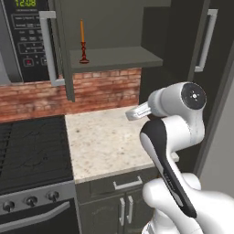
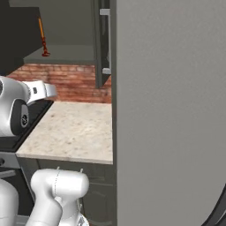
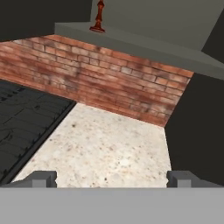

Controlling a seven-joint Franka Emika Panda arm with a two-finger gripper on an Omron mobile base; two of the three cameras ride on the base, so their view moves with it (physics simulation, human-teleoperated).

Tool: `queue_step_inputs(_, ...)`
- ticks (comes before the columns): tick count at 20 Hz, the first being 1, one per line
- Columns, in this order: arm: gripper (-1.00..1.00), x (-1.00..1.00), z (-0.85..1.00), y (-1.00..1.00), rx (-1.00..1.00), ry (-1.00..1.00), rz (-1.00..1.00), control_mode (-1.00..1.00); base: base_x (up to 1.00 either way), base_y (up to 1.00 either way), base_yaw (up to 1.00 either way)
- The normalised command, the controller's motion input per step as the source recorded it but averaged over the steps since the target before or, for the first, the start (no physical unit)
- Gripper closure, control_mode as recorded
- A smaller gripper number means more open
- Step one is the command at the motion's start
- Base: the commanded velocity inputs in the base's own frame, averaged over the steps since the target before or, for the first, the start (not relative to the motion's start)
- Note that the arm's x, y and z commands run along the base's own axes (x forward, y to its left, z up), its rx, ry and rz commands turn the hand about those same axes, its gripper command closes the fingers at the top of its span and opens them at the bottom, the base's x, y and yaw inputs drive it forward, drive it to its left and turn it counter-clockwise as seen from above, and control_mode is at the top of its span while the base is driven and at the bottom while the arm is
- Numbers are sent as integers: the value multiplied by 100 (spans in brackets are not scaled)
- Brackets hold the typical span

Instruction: Get the candle and the beer from the cabinet and move them to the dining counter.

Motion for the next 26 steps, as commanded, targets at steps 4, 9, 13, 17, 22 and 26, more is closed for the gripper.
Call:
queue_step_inputs(4, -100, 0, 0, 0, 0, 0, 0, 100, 77, 0, 14)
queue_step_inputs(9, -100, 0, 0, 0, 0, 0, 0, 100, 73, -1, 13)
queue_step_inputs(13, -100, 0, 0, 0, 0, 0, 0, 100, 86, -3, 3)
queue_step_inputs(17, -100, 0, 0, 0, 0, 0, 0, 100, 98, 4, -1)
queue_step_inputs(22, -100, 0, 0, 0, 0, 0, 0, 100, 100, 22, -10)
queue_step_inputs(26, -100, 0, 0, 0, 0, 0, 0, 100, 98, 42, -19)
